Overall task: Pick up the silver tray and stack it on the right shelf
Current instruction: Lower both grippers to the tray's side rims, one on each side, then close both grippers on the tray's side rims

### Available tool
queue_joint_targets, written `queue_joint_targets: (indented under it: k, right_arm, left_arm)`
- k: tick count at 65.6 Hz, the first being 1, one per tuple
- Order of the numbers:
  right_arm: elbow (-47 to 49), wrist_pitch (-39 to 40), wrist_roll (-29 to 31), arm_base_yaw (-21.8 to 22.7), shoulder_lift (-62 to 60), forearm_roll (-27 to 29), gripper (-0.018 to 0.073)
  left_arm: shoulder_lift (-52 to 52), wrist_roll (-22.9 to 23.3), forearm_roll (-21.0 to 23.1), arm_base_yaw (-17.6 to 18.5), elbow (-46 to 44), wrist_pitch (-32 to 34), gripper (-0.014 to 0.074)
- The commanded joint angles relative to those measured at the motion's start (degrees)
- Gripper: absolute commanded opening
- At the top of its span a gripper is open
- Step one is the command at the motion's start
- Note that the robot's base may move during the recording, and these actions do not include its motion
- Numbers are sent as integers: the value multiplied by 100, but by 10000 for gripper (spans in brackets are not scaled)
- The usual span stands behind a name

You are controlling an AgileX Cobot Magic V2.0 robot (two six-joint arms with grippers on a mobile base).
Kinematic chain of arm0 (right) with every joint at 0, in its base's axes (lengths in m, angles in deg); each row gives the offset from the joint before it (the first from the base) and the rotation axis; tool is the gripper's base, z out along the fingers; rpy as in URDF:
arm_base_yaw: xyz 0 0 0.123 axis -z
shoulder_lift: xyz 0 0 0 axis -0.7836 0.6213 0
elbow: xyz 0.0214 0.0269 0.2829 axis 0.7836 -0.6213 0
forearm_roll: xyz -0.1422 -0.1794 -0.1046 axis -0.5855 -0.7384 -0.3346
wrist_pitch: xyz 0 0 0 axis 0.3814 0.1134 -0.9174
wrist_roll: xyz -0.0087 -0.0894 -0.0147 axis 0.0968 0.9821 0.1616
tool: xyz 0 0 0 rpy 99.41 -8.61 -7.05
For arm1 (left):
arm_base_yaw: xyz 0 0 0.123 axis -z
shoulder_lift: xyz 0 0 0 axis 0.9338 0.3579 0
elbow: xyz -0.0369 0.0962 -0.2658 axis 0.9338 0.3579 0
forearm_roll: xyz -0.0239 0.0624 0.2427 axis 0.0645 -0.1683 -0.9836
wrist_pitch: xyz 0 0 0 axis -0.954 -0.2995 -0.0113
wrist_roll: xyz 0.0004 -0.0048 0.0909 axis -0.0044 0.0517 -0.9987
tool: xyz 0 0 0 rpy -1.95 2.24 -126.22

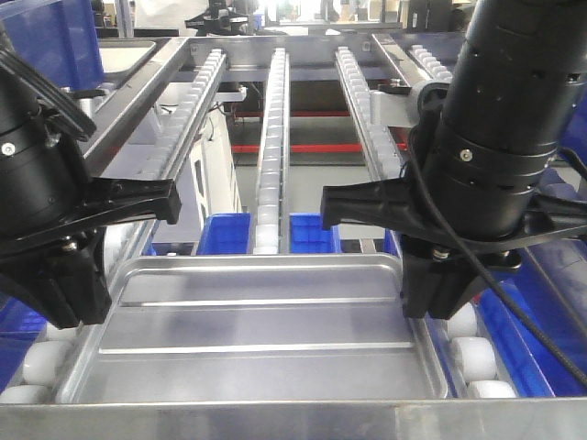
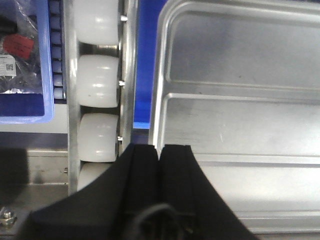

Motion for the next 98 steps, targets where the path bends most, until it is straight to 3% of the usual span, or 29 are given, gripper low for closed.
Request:
queue_joint_targets:
  k: [1, 19, 26, 31, 37, 42, 62, 98]
  right_arm:
    - [111, 111, 13, 24, -241, -134, 73]
    - [111, 7, 13, 24, -241, -134, 74]
    - [111, 15, 32, 24, -241, -134, 113]
    - [111, 27, 84, 24, -241, -134, 185]
    - [111, 42, 96, 24, -241, -134, 298]
    - [111, 54, 96, 30, -213, -198, 370]
    - [111, 155, 96, 57, 26, -199, 405]
    - [111, 270, 96, 57, 230, -204, 405]
  left_arm:
    - [-173, 72, -20, 42, -111, 107, -91]
    - [-173, 72, -232, 42, -111, 103, -90]
    - [-173, 72, -283, 42, -111, 50, -77]
    - [-169, 72, -283, 42, -111, -1, 46]
    - [-160, 72, -266, 42, -111, 89, 260]
    - [-155, 72, -248, 42, -111, 146, 343]
    - [5, 72, -343, 30, -111, 312, 279]
    - [331, 72, -428, 30, -111, 312, 276]
